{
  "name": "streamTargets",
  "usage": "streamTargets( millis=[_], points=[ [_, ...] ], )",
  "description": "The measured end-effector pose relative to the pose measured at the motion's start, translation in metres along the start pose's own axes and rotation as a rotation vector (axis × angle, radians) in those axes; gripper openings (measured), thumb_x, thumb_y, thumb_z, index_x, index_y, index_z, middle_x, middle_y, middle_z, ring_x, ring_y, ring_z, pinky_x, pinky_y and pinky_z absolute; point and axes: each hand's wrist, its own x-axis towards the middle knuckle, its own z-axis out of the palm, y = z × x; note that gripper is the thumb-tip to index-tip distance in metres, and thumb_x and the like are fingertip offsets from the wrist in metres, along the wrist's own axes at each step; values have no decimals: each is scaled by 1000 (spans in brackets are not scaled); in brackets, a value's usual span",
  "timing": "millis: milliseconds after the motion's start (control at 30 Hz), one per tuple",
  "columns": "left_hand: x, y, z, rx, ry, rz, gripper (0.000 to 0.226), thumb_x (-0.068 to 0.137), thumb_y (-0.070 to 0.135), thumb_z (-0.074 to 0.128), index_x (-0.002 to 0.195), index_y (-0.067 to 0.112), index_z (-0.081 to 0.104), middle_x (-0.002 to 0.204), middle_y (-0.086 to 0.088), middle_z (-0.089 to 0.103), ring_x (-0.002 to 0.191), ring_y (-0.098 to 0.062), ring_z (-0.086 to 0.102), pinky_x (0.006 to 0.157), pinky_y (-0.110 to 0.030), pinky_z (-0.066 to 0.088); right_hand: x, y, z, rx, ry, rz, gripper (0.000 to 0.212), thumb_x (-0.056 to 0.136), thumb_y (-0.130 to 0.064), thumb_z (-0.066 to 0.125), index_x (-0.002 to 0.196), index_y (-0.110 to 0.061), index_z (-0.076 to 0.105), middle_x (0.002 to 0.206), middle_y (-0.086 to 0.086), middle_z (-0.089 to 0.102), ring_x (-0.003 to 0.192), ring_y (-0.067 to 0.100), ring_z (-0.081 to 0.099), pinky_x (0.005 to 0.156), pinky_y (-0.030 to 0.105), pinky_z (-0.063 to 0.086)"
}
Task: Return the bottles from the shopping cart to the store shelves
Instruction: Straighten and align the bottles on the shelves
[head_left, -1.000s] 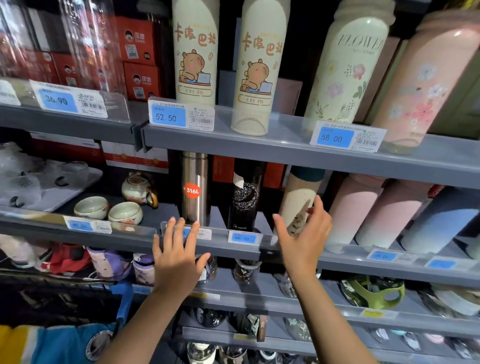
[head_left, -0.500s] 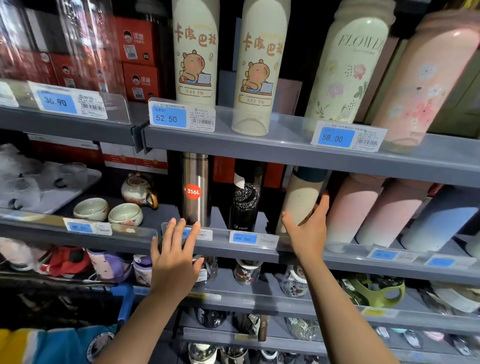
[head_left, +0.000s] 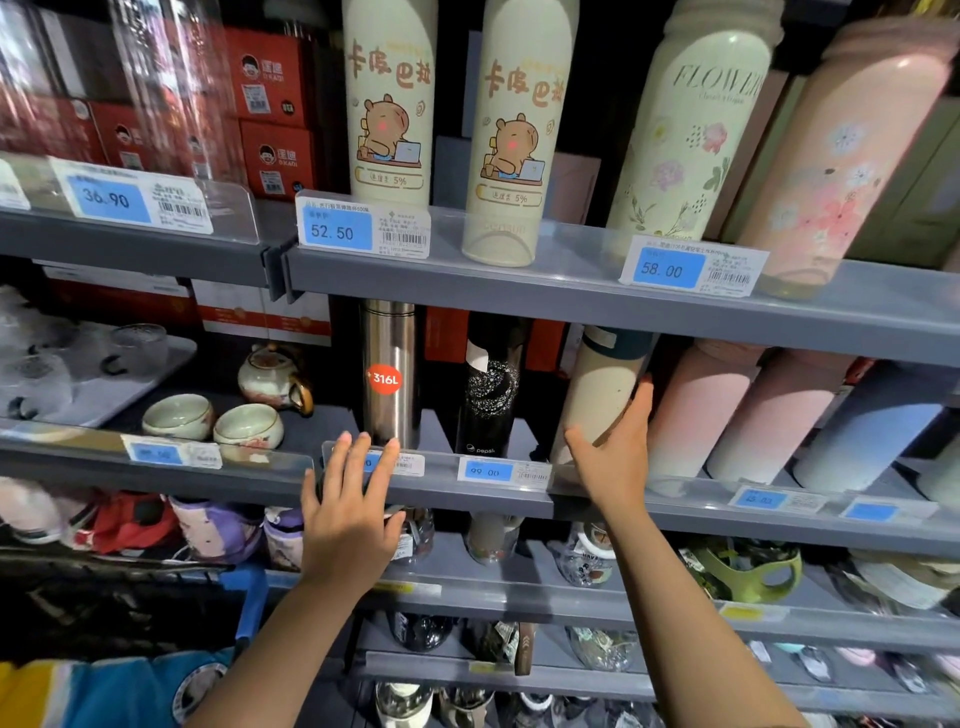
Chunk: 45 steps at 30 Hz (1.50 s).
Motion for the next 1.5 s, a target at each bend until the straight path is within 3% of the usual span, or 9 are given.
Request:
streamTargets(
  millis=[200,433,533,633,833,967,1233,1367,1500],
  points=[
    [-1,-5,-1,-22,0,17,90,60,22,88,140,12,47,141,-20,48,134,-38,41,96,-65,40,0,-14,8,-73,77,98,119,67,-42,84,151,-9,7,146,20,26,135,37,28,103,48,35],
    [-1,-5,-2,-42,-5,14,87,62,22,87,140,12,49,142,-18,47,136,-36,39,98,-66,37,-1,-3,2,9,15,25,106,77,-17,74,153,-12,2,154,14,26,137,31,33,106,42,33],
    [-1,-5,-1,-49,-13,3,86,64,23,86,140,13,48,143,-18,46,137,-36,38,99,-65,36,-3,-2,2,0,32,-6,111,76,-23,79,153,-9,0,157,16,17,143,28,20,112,38,24],
    [-1,-5,0,-52,-10,2,86,63,22,86,140,13,49,143,-18,47,137,-36,38,99,-66,36,-3,-5,5,-29,77,34,118,69,-36,85,152,-7,6,148,23,25,137,34,27,107,44,31],
    [-1,-6,-2,-43,-5,6,87,61,21,87,139,13,50,142,-18,47,135,-35,40,98,-67,37,-1,-2,7,-46,84,69,107,72,-25,81,151,-13,10,142,18,38,126,35,42,96,46,41],
    [-2,-6,-1,-41,4,5,87,61,20,87,139,12,50,142,-19,47,136,-36,39,98,-67,36,-3,0,7,-43,57,17,106,75,-22,76,153,-14,4,152,15,30,137,31,33,106,44,35],
    [-1,-4,-1,-36,-4,6,86,61,20,86,139,11,50,142,-20,48,135,-37,40,98,-67,37,2,-9,9,-85,71,85,110,70,-32,85,150,-13,12,141,17,37,126,36,42,92,49,43],
    [-1,-4,-1,-37,-14,0,86,63,20,85,140,12,49,143,-19,46,137,-36,38,99,-66,36,0,0,7,-65,33,39,102,75,-21,76,151,-15,8,145,13,39,128,32,43,96,46,43],
    [-2,-3,0,-63,-15,-12,87,62,19,86,140,12,48,143,-19,46,137,-36,37,99,-67,36,-1,-1,6,-65,28,8,108,74,-30,79,151,-10,6,148,17,30,135,32,31,102,47,39]
  ],
)
